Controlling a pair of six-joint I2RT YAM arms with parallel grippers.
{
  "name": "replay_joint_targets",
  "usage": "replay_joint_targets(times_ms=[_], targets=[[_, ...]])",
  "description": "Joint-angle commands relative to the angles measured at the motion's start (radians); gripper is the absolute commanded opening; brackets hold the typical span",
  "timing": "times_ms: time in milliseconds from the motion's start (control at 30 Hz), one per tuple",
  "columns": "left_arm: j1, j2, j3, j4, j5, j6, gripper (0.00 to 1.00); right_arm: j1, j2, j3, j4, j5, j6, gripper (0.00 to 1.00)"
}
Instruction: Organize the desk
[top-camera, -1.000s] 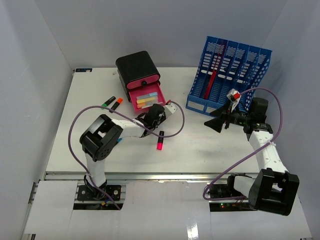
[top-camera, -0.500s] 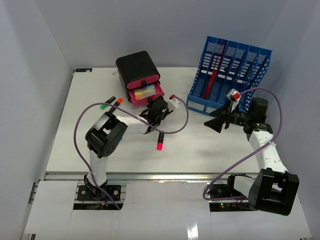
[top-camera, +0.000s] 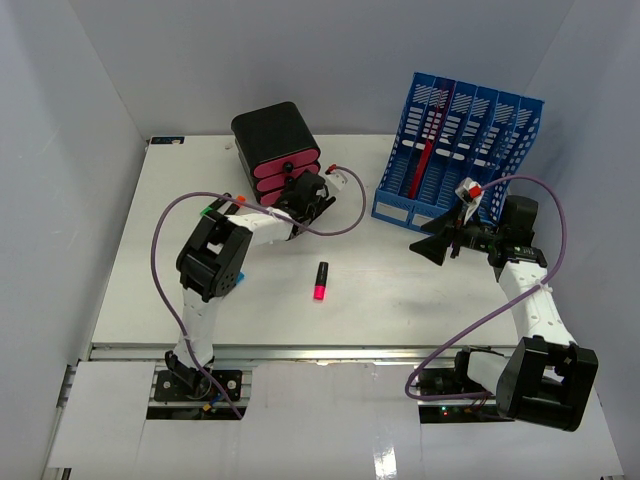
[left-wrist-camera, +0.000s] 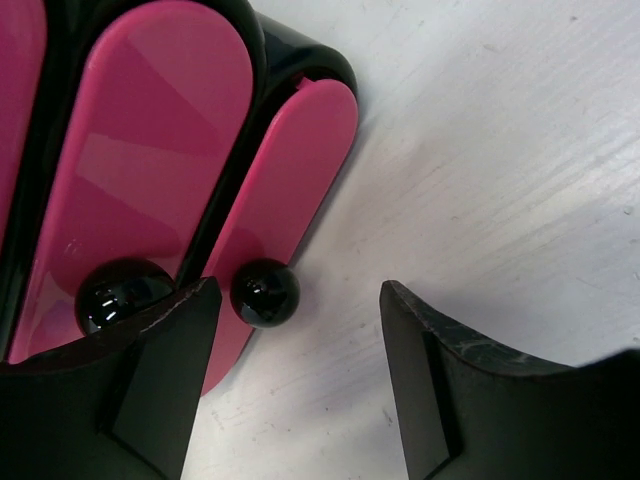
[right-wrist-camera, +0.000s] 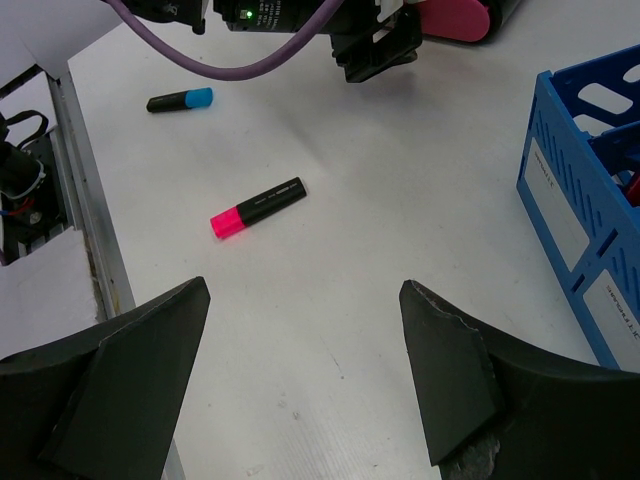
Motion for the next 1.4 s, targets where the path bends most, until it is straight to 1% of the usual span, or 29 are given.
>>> replay_joint_targets(times_ms=[0, 133, 200, 300, 333, 367, 400, 467, 500, 533, 567, 633, 700, 767, 800, 833, 933, 1067, 1367], targets=[[-0.005, -0.032, 0.044, -0.027, 0.003, -0.017, 0.78, -0.011, -0.007, 0.01, -0.007, -0.027, -0.013, 0.84], [-0.005, -0.061, 0.049, -0.053, 0.024, -0.05, 0.78, -0.014, -0.007, 0.009, -0.008, -0.03, -0.012, 0.84], [-0.006, -0.099, 0.041, -0.074, 0.061, -0.097, 0.78, -0.018, -0.008, 0.009, -0.008, -0.03, -0.012, 0.84], [-0.005, -0.194, -0.005, -0.079, 0.168, -0.223, 0.77, -0.019, -0.01, 0.009, -0.006, -0.03, -0.012, 0.84], [-0.005, -0.228, -0.046, -0.065, 0.191, -0.269, 0.75, -0.02, -0.01, 0.009, -0.007, -0.03, -0.012, 0.84], [-0.005, -0.284, -0.081, -0.049, 0.202, -0.359, 0.73, -0.021, -0.01, 0.009, -0.007, -0.031, -0.012, 0.84], [-0.004, -0.305, -0.109, -0.038, 0.202, -0.394, 0.71, -0.021, -0.01, 0.009, -0.006, -0.032, -0.012, 0.84], [0.013, -0.407, -0.182, -0.016, 0.208, -0.629, 0.6, -0.022, -0.008, 0.01, -0.007, -0.03, -0.012, 0.84], [0.025, -0.432, -0.212, -0.011, 0.215, -0.708, 0.49, -0.022, -0.009, 0.011, -0.007, -0.031, -0.012, 0.84], [0.041, -0.457, -0.246, -0.01, 0.214, -0.8, 0.33, -0.022, -0.01, 0.011, -0.007, -0.031, -0.012, 0.84], [0.055, -0.47, -0.266, -0.019, 0.199, -0.862, 0.25, -0.022, -0.011, 0.01, -0.008, -0.032, -0.012, 0.84], [0.067, -0.462, -0.267, -0.053, 0.157, -0.962, 0.19, -0.024, -0.013, 0.009, -0.006, -0.033, -0.012, 0.84], [0.069, -0.428, -0.232, -0.1, 0.08, -1.005, 0.24, -0.024, -0.013, 0.009, -0.009, -0.035, -0.012, 0.84], [0.068, -0.38, -0.195, -0.133, 0.028, -1.021, 0.34, -0.027, -0.012, 0.011, -0.008, -0.038, -0.012, 0.84], [0.069, -0.376, -0.188, -0.131, 0.02, -1.021, 0.36, -0.027, -0.012, 0.011, -0.009, -0.038, -0.012, 0.84], [0.069, -0.355, -0.188, -0.118, 0.011, -1.02, 0.49, -0.027, -0.013, 0.011, -0.009, -0.039, -0.012, 0.84], [0.067, -0.33, -0.2, -0.068, -0.026, -1.018, 0.61, -0.027, -0.013, 0.01, -0.01, -0.041, -0.012, 0.84], [0.057, -0.302, -0.229, 0.03, -0.087, -0.982, 0.61, -0.025, -0.007, 0.013, -0.012, -0.044, -0.012, 0.84], [0.046, -0.163, -0.183, 0.2, -0.136, -0.884, 0.63, -0.026, 0.013, 0.013, -0.014, -0.037, -0.015, 0.84]])
